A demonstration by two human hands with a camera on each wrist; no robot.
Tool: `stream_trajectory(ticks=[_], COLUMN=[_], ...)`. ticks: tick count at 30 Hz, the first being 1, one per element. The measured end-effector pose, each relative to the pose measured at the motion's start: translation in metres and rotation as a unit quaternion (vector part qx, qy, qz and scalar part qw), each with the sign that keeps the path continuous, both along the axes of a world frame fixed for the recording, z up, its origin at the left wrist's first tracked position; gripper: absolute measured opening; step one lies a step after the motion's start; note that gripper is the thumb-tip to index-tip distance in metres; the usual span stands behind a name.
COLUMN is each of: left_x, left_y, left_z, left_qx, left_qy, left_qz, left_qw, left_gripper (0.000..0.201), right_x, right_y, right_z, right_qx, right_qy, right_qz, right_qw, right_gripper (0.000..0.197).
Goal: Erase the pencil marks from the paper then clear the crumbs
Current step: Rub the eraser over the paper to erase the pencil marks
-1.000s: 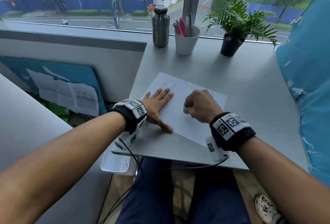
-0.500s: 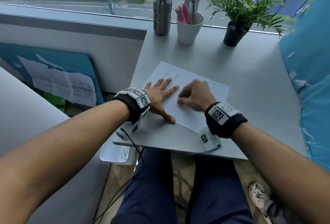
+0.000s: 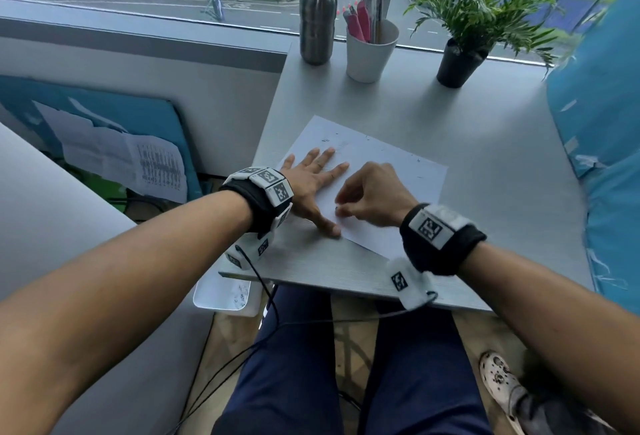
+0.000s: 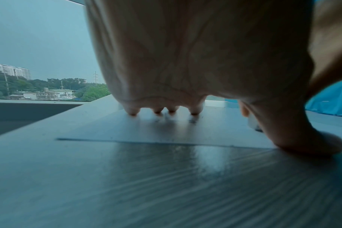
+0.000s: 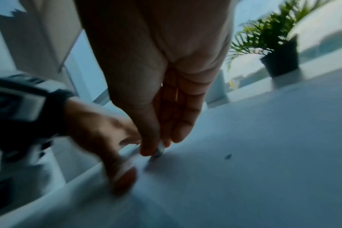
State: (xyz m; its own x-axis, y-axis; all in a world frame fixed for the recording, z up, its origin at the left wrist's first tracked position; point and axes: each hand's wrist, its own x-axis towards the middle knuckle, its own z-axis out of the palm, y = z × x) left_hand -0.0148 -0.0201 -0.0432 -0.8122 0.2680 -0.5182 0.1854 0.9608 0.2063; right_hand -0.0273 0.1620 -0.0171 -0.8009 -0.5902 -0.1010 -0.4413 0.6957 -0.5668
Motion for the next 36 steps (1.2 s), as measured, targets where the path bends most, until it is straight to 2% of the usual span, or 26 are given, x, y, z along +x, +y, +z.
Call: stream_trajectory(ticks=[3,7,10,11,14,18,22,25,29,33,36], left_x=[0.000,0.000,-0.002,-0.001,0.000,-0.001,0.003,0.001,0.003,0.001,0.002], left_y=[0.001,-0.001,0.000,0.000,-0.002,0.001,0.001,0.002,0.001,0.001,-0.001], left_z=[0.001,0.000,0.000,0.000,-0.002,-0.001,0.002,0.002,0.003,0.002,0.002], left_qx=[0.000,0.000,0.004,0.005,0.008,0.005,0.004,0.003,0.001,0.001,0.005], left_qy=[-0.003,0.000,-0.005,-0.006,-0.005,-0.005,0.001,-0.001,-0.001,-0.002,-0.006], left_qz=[0.000,0.002,0.004,0.006,0.005,0.002,0.007,0.003,0.004,0.000,0.004], left_qw=[1.000,1.000,1.000,1.000,1.000,1.000,1.000,1.000,1.000,1.000,1.000], left_gripper=[0.138,0.139,0.139,0.139,0.140,0.138,0.138,0.140,0.138,0.138,0.139], right_x=[-0.016,-0.003,-0.018,-0.017,0.004,-0.016,0.007,-0.007,0.002,-0.011,0.000], right_y=[0.007,0.002,0.012,0.010,-0.004,0.001,-0.008,-0.003,-0.011,-0.005,-0.011], right_z=[0.004,0.001,0.003,0.002,0.003,0.006,0.007,0.004,0.005,0.006,0.006], right_qx=[-0.010,0.012,-0.007,-0.008,0.017,0.005,0.024,0.000,0.016,0.000,0.018], right_qy=[0.003,-0.009,-0.004,0.000,0.007,0.018,0.015,0.021,0.019,0.021,0.010], right_qz=[-0.068,0.000,-0.088,-0.088,0.000,-0.088,0.016,-0.053,0.015,-0.063,-0.005], right_qw=[0.998,1.000,0.996,0.996,1.000,0.996,0.999,0.998,1.000,0.998,1.000], right_gripper=[0.015,0.014,0.014,0.014,0.012,0.012,0.007,0.010,0.009,0.013,0.012])
